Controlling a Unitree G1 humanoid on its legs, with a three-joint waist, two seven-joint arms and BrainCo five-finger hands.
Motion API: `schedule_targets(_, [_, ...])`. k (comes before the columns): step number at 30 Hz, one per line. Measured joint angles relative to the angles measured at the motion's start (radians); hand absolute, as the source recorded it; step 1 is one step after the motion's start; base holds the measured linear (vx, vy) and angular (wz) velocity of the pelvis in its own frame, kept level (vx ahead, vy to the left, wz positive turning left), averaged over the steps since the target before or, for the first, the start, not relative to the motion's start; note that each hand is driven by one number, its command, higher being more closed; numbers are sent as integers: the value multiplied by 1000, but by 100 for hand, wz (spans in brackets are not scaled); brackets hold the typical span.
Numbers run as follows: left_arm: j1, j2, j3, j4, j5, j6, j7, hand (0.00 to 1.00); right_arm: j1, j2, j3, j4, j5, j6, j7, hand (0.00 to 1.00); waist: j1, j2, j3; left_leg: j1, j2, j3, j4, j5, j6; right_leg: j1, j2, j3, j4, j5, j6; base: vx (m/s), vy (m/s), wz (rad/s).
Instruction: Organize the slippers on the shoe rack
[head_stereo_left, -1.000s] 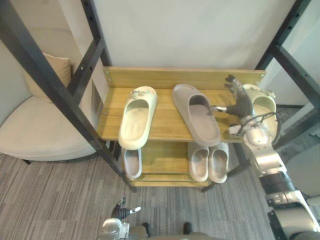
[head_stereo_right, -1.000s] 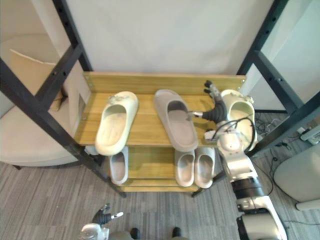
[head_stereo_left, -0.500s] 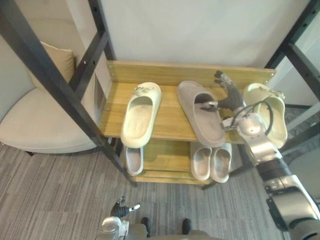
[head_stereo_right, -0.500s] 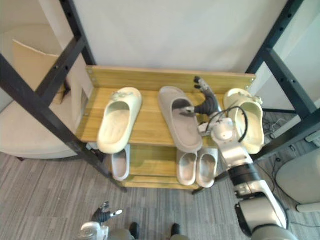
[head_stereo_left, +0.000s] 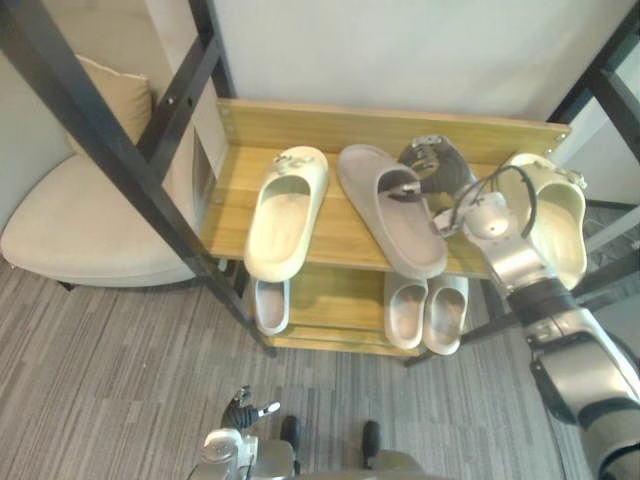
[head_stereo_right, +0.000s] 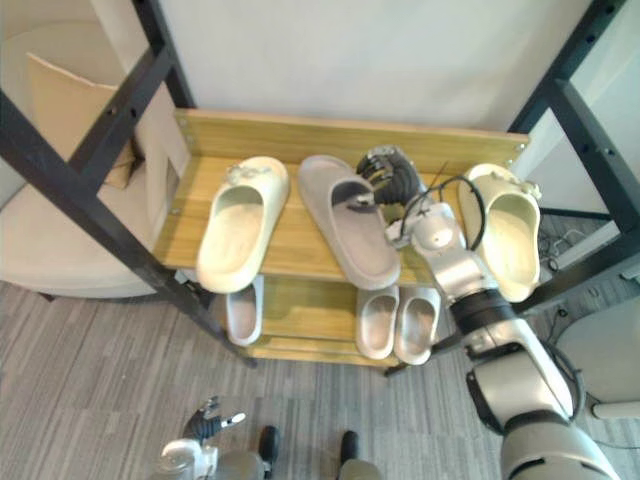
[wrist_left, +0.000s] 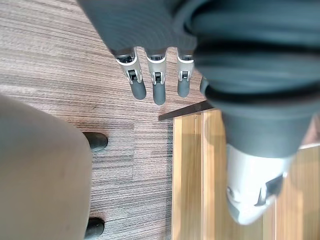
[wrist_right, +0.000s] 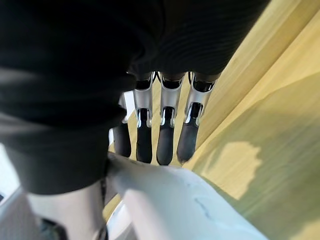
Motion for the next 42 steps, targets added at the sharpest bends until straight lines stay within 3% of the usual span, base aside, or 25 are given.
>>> schedule_targets(4, [0,0,0,0,0,0,0,0,5,0,0,-4,0,0,0,100,0,0,0,1,2,-4,-2,5,-3,0,2,0,0,-1,1,-43,-27,2])
schedule_targets(13, [1,0,0,0,1,5,2,0,187,-8,-87,-204,1,0,5,100,-9,-2,-1,15,2,-5,-2,6,-3,5,2,2,1,-2,3,-12,-3,0])
schedule_targets(17, [6,0,0,0,2,19,0,0,270,-7,-134,-340,1,-2,2,100,-32,-2,-2,17,1,-4,0,6,-3,9,1,5,0,-3,4,0,0,0])
schedule_targets(23, [12,2,1,1,6,25,-1,0,387,11,-242,-558,18,-35,-14,100,-41,-9,-12,33,2,16,0,6,-3,16,0,27,-1,-8,12,-26,-8,-8])
schedule_targets(28, [35,0,1,3,22,25,-4,0,478,53,-315,-696,77,-79,-13,100,-59,-9,-56,42,1,28,-10,7,-3,15,-5,35,1,-17,20,-31,-12,-8])
schedule_targets(34, [60,-1,-1,6,23,23,-21,0,615,96,-349,-835,161,-124,60,100,-81,-5,-95,69,1,49,-33,11,-1,20,-7,57,6,-19,21,-25,-3,-9])
schedule_targets(42, [66,0,-16,25,23,16,-25,0,808,122,-306,-900,207,-137,172,100,-89,4,-120,86,-4,57,-32,11,0,31,-10,64,10,-21,23,-7,-1,-2])
